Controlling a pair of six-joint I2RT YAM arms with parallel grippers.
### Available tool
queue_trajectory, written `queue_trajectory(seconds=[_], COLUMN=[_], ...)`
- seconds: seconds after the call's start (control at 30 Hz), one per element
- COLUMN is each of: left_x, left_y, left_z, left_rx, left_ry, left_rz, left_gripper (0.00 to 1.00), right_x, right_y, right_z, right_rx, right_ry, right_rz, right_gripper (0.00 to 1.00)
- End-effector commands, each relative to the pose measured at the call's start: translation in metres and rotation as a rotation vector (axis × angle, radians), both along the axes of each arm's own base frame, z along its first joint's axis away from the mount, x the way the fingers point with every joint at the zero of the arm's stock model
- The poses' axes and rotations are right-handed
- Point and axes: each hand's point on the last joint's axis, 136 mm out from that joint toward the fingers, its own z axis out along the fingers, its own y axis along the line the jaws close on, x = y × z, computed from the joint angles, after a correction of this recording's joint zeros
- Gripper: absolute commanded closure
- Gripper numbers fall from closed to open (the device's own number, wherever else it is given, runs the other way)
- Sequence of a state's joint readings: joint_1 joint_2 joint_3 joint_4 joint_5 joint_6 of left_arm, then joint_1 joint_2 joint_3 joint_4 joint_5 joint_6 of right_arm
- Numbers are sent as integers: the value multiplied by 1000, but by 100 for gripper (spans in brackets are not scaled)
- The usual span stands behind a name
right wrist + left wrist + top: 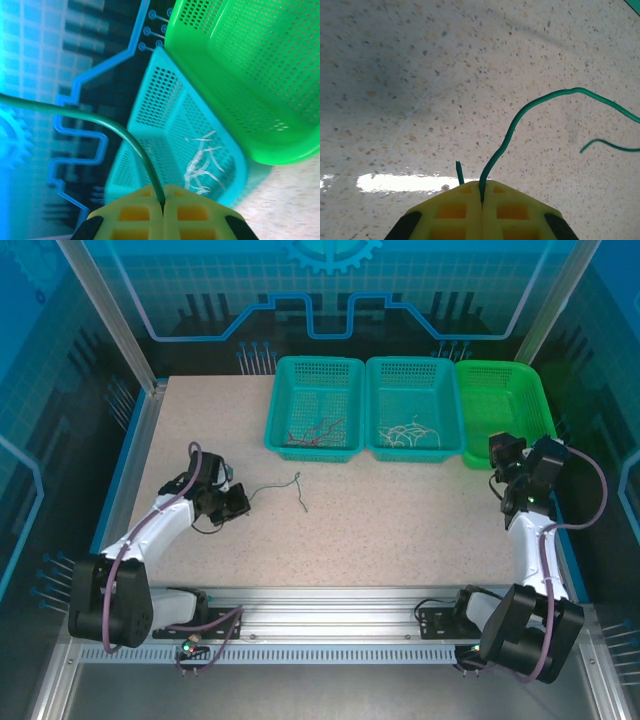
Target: Untangle the cables
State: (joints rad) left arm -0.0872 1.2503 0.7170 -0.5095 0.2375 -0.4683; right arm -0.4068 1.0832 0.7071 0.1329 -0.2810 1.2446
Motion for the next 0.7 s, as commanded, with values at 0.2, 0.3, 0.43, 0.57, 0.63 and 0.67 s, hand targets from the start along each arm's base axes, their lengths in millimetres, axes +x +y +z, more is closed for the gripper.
queue_trajectory(seconds=[0.2, 0.3, 0.43, 0.57, 0.63, 0.67], left_x=[7, 7, 7, 7, 7, 7], left_y=[-16, -17, -20, -21, -22, -22], left_z=[14, 19, 26, 34, 37, 38], left_rx=[-86, -92, -110, -115, -112, -109], left_ry=[-70, -83, -101, -113, -117, -116], left_rz=[-76, -80, -81, -96, -109, -112], left_gripper=[100, 100, 100, 100, 100, 100], right_x=[21, 8, 2, 0, 1, 3], right_y=[-78, -93, -102, -111, -115, -117], right_z=[0, -18, -34, -63, -72, -74], right_rx=[322, 346, 336, 365, 362, 360], right_ry=[-166, -134, -76, -14, 37, 47], right_rz=[-543, -773, -951, -1073, -1115, -1118], right_gripper=[100, 100, 100, 100, 100, 100])
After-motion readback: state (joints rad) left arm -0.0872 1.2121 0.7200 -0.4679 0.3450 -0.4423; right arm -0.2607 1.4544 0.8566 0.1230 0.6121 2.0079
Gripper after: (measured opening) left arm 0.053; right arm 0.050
